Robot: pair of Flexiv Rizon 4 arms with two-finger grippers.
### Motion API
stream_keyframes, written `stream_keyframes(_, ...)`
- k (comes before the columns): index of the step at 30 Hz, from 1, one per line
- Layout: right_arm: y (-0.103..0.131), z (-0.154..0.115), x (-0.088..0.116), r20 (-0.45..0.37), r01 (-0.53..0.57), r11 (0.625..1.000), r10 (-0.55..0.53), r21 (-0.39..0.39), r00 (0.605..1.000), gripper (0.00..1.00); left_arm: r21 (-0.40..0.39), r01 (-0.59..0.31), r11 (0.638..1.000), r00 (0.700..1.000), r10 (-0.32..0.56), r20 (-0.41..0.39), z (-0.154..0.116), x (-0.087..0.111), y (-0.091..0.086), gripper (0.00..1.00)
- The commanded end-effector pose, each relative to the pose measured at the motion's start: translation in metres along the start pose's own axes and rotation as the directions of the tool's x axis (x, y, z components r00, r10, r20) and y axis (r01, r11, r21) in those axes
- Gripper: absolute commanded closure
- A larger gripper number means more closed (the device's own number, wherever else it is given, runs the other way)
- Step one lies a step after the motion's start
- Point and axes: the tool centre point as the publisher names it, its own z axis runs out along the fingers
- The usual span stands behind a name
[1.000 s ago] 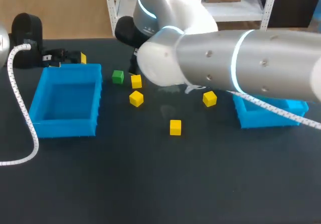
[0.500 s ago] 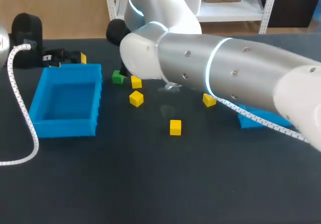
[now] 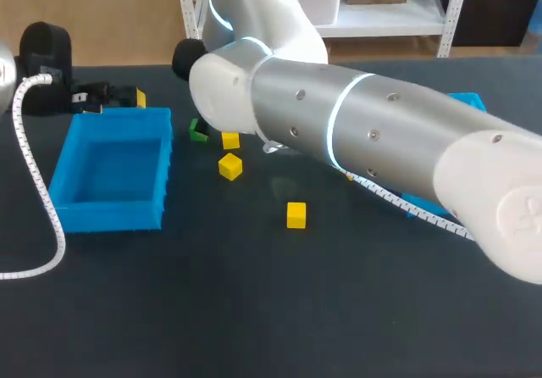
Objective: Put the green cubes in the right bin and the yellow cubes in the left bin.
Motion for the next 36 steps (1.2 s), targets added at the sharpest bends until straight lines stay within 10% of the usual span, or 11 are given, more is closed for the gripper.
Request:
stream_keyframes(1,0.001,0.006,-0.002,-0.007,0.003,1.0,-0.003,-0.006,1.0,0.0,0.012,-0.002,1.0,1.0,0.002,0.007,0.0,0.002,0.002,0.0)
stream_keyframes(21,0.003,0.033,-0.013,-0.034,0.009,1.0,-0.01,-0.018,0.999,0.0,0.012,-0.002,1.0,1.0,0.002,0.007,0.0,0.002,0.002,0.0)
stream_keyframes(23,0.001,0.036,-0.014,-0.039,0.004,1.0,-0.004,-0.011,0.999,0.66,0.012,-0.002,1.0,1.0,0.002,0.007,0.0,0.002,0.002,0.0)
stream_keyframes(25,0.0,0.037,-0.014,-0.043,0.005,1.0,-0.005,-0.008,0.999,1.0,0.012,-0.002,1.0,1.0,0.002,0.007,0.0,0.002,0.002,0.0)
stream_keyframes(36,-0.001,0.035,-0.013,-0.051,0.0,1.0,0.0,0.0,0.999,1.0,0.012,-0.002,1.0,1.0,0.002,0.007,0.0,0.002,0.002,0.0)
